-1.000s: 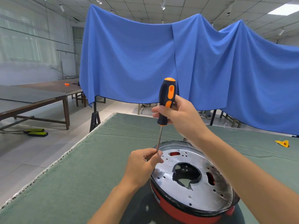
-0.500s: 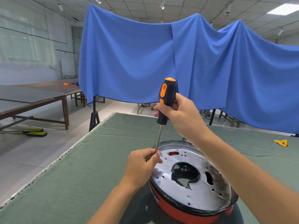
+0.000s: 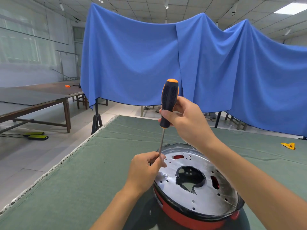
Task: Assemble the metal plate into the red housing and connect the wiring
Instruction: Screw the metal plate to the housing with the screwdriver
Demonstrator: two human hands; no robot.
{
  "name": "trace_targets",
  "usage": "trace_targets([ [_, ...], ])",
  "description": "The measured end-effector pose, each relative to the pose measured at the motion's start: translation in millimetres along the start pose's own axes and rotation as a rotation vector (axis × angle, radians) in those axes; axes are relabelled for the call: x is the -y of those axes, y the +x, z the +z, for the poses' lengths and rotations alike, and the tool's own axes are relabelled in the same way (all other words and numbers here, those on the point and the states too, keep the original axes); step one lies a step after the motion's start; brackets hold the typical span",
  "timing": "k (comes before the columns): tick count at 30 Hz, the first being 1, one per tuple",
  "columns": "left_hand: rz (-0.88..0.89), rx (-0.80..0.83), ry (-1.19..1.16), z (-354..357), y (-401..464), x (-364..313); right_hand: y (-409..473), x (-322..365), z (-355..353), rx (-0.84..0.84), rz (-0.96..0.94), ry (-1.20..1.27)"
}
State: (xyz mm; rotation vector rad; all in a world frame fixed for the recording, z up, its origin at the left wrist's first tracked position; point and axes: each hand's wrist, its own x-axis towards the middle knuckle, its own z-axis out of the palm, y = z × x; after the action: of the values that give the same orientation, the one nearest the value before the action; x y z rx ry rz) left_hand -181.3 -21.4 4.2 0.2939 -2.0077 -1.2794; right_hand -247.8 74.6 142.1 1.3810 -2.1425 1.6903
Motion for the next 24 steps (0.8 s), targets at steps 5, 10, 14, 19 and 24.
trace_targets([
  [5, 0.017, -0.007, 0.054, 1.3, -0.2, -1.1, -0.6, -2.2, 3.3, -0.192, 0.008, -0.164],
  [10, 0.027, 0.004, 0.065, 1.2, 0.6, 0.2, 3.1, 0.4, -1.4, 0.001, 0.07, -0.053],
  [14, 0.027, 0.005, 0.095, 1.8, 0.9, 2.6, 3.5, -0.5, -4.5, 0.027, 0.033, -0.024],
  [19, 0.021, -0.001, 0.124, 1.9, 0.5, 1.9, 5.5, -4.2, 9.2, -0.222, 0.055, -0.348],
  [24, 0.08, 0.026, 0.238, 2.2, 1.5, 2.9, 1.2, -5.4, 12.1, -0.323, 0.037, -0.462],
])
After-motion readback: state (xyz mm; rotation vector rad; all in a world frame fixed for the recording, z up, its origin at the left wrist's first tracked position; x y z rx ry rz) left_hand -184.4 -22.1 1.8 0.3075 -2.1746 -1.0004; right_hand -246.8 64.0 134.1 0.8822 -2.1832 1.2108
